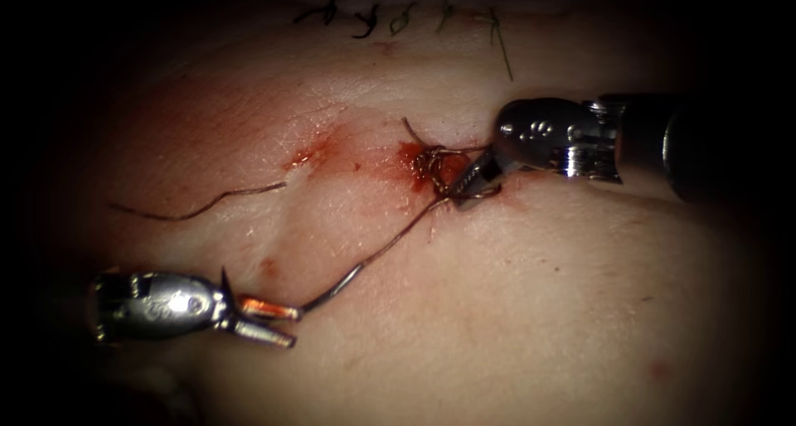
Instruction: Wound Closure
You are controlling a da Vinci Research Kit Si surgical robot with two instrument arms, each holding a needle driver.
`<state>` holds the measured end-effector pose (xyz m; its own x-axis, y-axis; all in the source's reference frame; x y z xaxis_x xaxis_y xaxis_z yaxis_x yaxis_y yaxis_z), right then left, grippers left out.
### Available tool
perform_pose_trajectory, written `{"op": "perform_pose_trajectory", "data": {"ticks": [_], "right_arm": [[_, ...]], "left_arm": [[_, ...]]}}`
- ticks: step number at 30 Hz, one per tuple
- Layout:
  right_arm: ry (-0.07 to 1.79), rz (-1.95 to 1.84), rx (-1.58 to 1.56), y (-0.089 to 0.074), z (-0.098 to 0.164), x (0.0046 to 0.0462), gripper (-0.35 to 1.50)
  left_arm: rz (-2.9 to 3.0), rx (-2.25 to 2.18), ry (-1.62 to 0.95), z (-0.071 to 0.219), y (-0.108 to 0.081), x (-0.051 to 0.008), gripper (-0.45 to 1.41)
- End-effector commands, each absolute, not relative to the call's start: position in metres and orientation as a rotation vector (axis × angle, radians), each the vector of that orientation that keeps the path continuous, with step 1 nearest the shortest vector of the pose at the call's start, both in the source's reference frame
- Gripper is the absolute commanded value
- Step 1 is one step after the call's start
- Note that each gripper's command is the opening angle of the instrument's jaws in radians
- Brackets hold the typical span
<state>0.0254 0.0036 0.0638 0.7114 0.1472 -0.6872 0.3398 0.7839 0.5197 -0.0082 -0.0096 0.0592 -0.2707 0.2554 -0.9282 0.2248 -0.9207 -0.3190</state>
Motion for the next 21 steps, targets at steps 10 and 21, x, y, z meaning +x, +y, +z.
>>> {"op": "perform_pose_trajectory", "data": {"ticks": [10,21], "right_arm": [[0.782,0.025,0.562,0.008,0.0648,0.0234,-0.35],[0.727,0.176,0.437,0.0109,0.0674,0.0199,-0.35]], "left_arm": [[2.386,-1.907,-0.63,0.0572,-0.0141,-0.0089,-0.45],[2.38,-1.922,-0.64,0.0535,-0.0189,-0.0088,-0.45]]}}
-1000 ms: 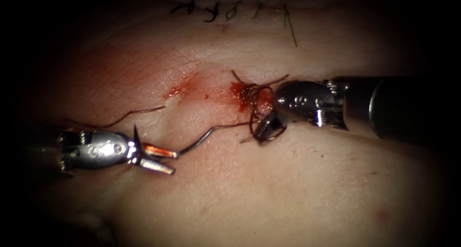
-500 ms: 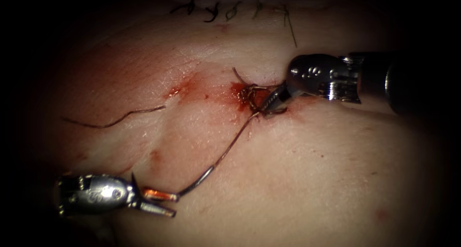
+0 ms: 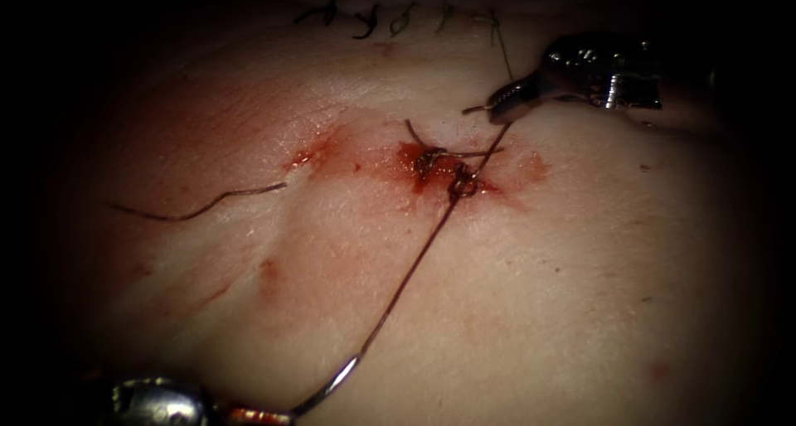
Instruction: Wound Closure
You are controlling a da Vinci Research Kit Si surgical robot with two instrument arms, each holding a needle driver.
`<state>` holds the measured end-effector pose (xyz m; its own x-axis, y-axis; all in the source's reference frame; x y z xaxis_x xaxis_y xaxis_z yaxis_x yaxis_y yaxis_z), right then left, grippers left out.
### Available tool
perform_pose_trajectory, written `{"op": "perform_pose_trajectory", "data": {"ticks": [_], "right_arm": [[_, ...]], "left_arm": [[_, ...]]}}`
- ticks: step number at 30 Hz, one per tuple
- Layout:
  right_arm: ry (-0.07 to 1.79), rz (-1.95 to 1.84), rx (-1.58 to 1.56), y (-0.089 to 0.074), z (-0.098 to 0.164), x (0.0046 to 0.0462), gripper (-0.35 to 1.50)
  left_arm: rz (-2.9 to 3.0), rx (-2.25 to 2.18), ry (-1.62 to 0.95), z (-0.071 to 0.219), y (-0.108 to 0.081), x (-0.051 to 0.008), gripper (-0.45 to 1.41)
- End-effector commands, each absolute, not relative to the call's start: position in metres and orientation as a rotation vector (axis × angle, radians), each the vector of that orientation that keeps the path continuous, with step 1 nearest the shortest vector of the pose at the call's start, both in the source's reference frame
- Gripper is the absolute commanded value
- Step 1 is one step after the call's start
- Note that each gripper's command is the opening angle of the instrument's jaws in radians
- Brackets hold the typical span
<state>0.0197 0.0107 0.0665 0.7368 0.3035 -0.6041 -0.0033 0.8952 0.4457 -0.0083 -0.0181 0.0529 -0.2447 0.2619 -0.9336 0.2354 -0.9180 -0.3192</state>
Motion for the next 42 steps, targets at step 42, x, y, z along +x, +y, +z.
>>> {"op": "perform_pose_trajectory", "data": {"ticks": [42], "right_arm": [[0.708,0.297,0.235,0.0126,0.069,0.0163,-0.35]], "left_arm": [[2.34,-1.87,-0.675,0.055,-0.0277,-0.0045,-0.45]]}}
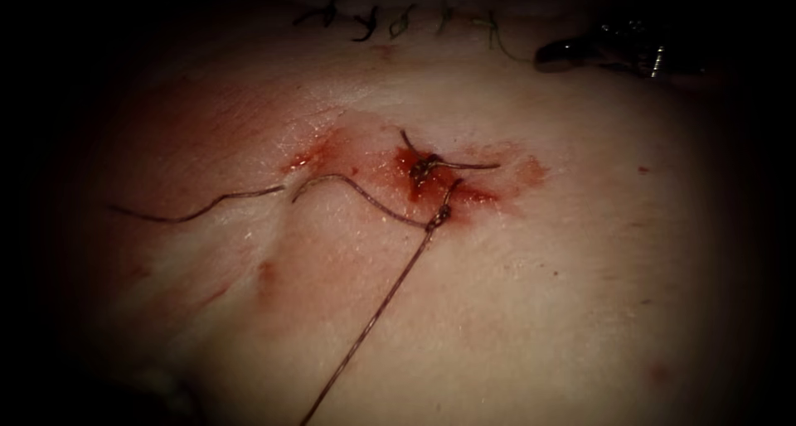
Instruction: Wound Closure
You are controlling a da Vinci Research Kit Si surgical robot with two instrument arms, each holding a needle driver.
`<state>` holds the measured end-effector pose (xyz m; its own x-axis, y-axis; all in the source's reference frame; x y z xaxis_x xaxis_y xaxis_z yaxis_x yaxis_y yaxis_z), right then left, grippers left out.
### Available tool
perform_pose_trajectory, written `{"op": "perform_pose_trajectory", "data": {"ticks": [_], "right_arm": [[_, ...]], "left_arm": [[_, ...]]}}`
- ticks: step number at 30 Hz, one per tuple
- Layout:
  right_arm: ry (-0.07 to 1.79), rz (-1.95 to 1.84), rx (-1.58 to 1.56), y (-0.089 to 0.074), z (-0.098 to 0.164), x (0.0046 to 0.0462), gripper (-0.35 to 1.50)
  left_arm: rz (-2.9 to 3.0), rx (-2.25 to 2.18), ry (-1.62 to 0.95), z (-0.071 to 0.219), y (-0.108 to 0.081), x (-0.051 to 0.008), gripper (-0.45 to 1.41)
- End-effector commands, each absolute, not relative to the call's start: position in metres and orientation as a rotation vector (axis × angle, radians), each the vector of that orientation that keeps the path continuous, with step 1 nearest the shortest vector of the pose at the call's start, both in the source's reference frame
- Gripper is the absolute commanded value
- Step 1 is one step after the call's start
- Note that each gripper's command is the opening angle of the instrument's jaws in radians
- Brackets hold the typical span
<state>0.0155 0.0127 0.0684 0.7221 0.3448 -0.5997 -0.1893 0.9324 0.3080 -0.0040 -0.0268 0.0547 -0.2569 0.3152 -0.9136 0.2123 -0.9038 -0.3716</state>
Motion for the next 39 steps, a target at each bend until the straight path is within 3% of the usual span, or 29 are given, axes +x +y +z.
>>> {"op": "perform_pose_trajectory", "data": {"ticks": [1,6,8,9,11,14,23,28,39], "right_arm": [[0.705,0.294,0.245,0.012,0.069,0.0165,-0.35],[0.757,0.337,0.271,0.012,0.068,0.0169,-0.35],[0.758,0.354,0.27,0.012,0.068,0.0169,0.46],[0.743,0.392,0.218,0.011,0.067,0.017,1.26],[0.734,0.401,0.215,0.011,0.067,0.017,1.38],[0.747,0.43,0.218,0.009,0.066,0.017,1.48],[0.786,0.437,0.245,0.002,0.063,0.0163,1.48],[0.841,0.418,0.344,-0.004,0.059,0.017,1.3],[0.932,0.505,0.399,-0.004,0.057,0.0231,1.11]], "left_arm": [[2.338,-1.87,-0.677,0.055,-0.028,-0.0046,-0.45],[2.322,-1.872,-0.684,0.053,-0.025,-0.005,-0.45],[2.323,-1.881,-0.667,0.053,-0.025,-0.0051,-0.45],[2.314,-1.9,-0.645,0.052,-0.023,-0.0053,-0.45],[2.314,-1.91,-0.631,0.051,-0.023,-0.0055,-0.45],[2.312,-1.921,-0.607,0.05,-0.022,-0.0057,-0.45],[2.307,-1.971,-0.531,0.046,-0.017,-0.0067,-0.45],[2.323,-2.017,-0.454,0.04,-0.012,-0.007,-0.45],[2.38,-1.992,-0.46,0.037,-0.008,-0.0077,-0.45]]}}
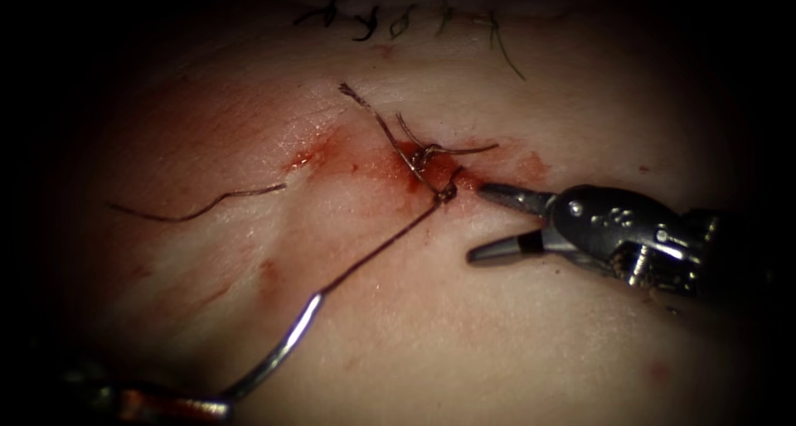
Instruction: Wound Closure
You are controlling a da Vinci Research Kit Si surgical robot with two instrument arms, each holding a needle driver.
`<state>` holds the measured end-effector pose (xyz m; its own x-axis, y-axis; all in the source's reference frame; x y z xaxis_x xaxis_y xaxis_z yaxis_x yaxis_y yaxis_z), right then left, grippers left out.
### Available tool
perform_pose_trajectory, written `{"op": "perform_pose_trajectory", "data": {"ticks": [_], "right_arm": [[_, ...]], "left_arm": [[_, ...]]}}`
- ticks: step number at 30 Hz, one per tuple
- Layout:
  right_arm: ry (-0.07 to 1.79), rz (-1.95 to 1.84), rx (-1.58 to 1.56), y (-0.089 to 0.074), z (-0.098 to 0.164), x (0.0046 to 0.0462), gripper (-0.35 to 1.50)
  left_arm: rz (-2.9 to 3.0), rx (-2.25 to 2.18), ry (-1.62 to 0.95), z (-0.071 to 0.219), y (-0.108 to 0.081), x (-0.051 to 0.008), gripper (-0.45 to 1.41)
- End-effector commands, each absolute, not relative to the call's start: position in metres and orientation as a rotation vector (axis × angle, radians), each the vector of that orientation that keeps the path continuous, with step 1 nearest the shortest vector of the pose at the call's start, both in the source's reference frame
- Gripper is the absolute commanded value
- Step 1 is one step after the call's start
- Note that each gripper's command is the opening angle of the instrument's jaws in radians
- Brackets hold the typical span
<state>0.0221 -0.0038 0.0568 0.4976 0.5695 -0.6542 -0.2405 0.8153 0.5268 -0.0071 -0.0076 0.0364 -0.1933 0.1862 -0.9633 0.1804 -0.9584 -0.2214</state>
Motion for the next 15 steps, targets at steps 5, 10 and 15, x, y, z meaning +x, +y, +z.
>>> {"op": "perform_pose_trajectory", "data": {"ticks": [5,10,15], "right_arm": [[0.966,0.548,0.42,-0.0025,0.0561,0.023,1.08],[0.988,0.558,0.425,-0.001,0.056,0.0243,0.94],[1.011,0.499,0.48,-0.0018,0.0582,0.0284,0.69]], "left_arm": [[2.393,-1.976,-0.454,0.0393,-0.0066,-0.0079,-0.45],[2.431,-1.954,-0.449,0.0427,-0.0064,-0.0094,-0.45],[2.436,-1.952,-0.461,0.0433,-0.0065,-0.009,-0.45]]}}
